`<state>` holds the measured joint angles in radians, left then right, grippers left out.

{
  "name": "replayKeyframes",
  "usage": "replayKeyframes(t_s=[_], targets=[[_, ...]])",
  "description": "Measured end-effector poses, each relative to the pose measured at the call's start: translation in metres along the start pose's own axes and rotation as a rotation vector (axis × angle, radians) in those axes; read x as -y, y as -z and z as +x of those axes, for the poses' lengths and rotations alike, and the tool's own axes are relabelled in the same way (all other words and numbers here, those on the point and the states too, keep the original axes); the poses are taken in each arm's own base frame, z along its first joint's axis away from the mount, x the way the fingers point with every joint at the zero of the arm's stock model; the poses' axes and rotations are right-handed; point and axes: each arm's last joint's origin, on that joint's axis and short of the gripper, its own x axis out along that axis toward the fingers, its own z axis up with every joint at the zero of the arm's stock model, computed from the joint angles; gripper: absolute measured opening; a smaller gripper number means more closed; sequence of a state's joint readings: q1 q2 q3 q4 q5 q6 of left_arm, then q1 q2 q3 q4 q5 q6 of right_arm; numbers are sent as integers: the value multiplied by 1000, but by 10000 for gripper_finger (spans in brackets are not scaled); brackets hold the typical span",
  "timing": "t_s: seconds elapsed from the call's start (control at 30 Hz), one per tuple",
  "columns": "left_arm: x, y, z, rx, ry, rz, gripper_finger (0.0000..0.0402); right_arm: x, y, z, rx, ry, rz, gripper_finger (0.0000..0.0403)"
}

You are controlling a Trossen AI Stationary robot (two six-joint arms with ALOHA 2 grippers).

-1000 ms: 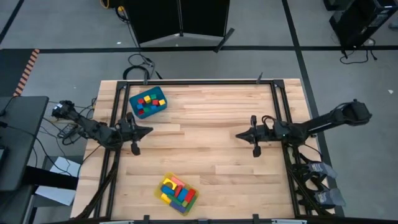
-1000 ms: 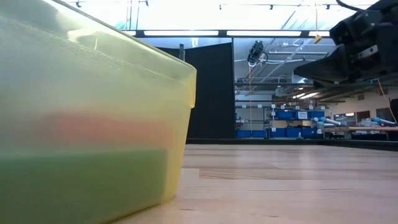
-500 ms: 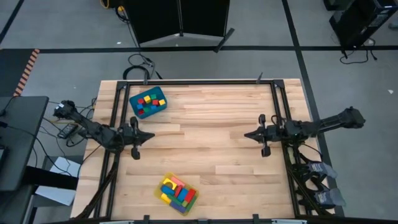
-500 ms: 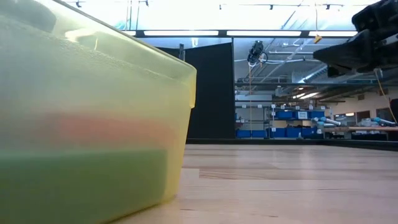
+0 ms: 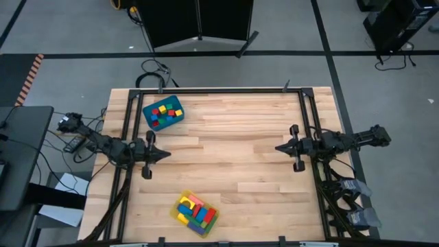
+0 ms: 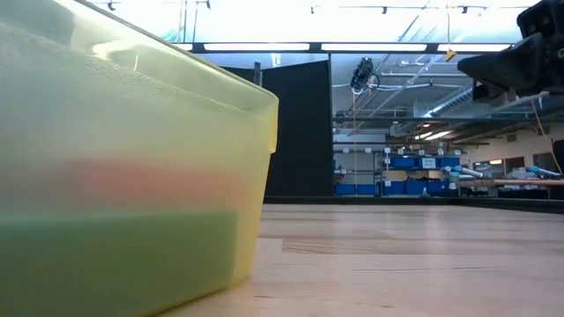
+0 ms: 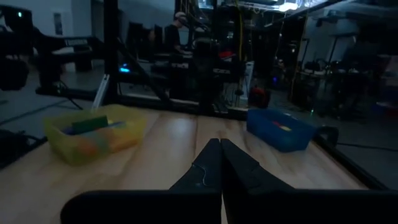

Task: Sort blocks by size
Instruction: Return to Home Position

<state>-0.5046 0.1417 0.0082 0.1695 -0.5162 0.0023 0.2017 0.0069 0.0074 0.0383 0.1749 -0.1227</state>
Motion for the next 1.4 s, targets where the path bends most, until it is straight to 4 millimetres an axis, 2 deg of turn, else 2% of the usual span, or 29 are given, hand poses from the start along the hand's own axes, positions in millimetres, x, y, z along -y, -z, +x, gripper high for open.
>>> replayKeyframes(t_s=[0.37, 0.7, 0.83, 0.97, 1.1, 1.4], targets=[[-5, -2, 4, 28, 110, 41, 2, -2, 4, 3, -46, -48, 124, 19], [-15, -5, 7, 61, 137, 78, 2, -2, 4, 3, -49, -49, 131, 35], [-20, -3, 8, 39, 81, 74, 5, -2, 4, 3, -49, -49, 131, 32], [-26, 0, 9, 4, -107, 92, 18, -2, 4, 3, -49, -49, 131, 32], [-32, -1, 8, -13, -291, 184, 25, -2, 4, 3, -49, -50, 131, 35], [-33, -1, 7, -17, -334, 183, 25, -2, 4, 3, -48, -50, 131, 32]])
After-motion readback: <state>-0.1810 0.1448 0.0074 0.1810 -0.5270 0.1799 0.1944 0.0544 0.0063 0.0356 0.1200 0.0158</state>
